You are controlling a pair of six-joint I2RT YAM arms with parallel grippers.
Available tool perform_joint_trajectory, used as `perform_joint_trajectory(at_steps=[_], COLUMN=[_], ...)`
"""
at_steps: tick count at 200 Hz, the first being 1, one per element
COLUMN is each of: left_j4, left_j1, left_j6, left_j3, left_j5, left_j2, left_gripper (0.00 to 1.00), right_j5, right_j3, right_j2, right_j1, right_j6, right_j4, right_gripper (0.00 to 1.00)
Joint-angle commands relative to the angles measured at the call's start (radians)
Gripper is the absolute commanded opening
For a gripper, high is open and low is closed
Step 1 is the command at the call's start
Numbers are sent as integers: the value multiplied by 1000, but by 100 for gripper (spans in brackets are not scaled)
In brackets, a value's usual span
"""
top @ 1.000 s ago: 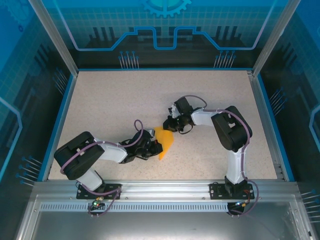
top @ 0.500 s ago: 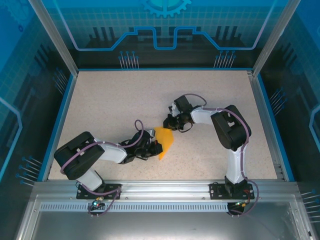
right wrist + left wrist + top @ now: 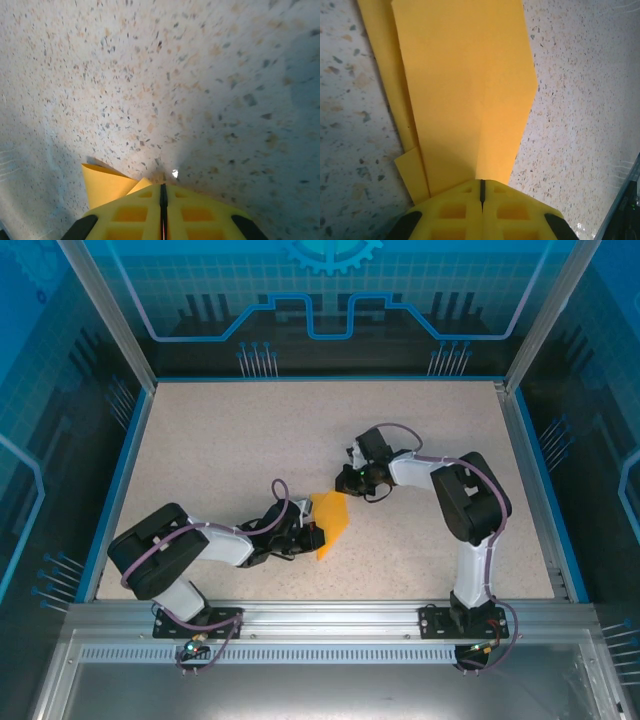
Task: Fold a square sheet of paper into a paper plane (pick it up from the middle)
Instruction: Fourth fold the wing at the center of the table.
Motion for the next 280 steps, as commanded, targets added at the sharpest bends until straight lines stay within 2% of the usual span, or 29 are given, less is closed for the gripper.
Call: perform_joint_trajectory(at_steps=[1,74,95,110,141,201,218,259,280], left_j4=[-350,-389,-388,-400,-415,-458,-474,-541,-556], left_j1=[-3,-2,-2,-2,-2,-2,-2,-2,-2], left_j6=[53,78,83,90,97,101,102,79,34], left_j3=[-89,-62,-62,-60,-51,-34,-29,6,29], left_j5=[30,44,53,49,51,53,61,46,35], left_j2=[50,23,13,6,-8,-52,-80,-204,-305], left_gripper=[0,0,0,0,0,2,3,13,24], right_j5=[28,0,-52,-106,-118,-96,-57,-22,-19], right_j3=[-22,-161,-202,-194,-180,-180,-191,-255,-310], right_j2=[-61,-231,-257,-240,-195,-67,-52,-58,-77], right_j1=[-13,7,28,63,124,130,130,130,131], right_j6=[-26,-10,-5,-15,6,56,61,115,165], right_j4=[-33,38,84,87,114,166,153,190,250], right_gripper=[10,11,11,11,11,10,10,10,10])
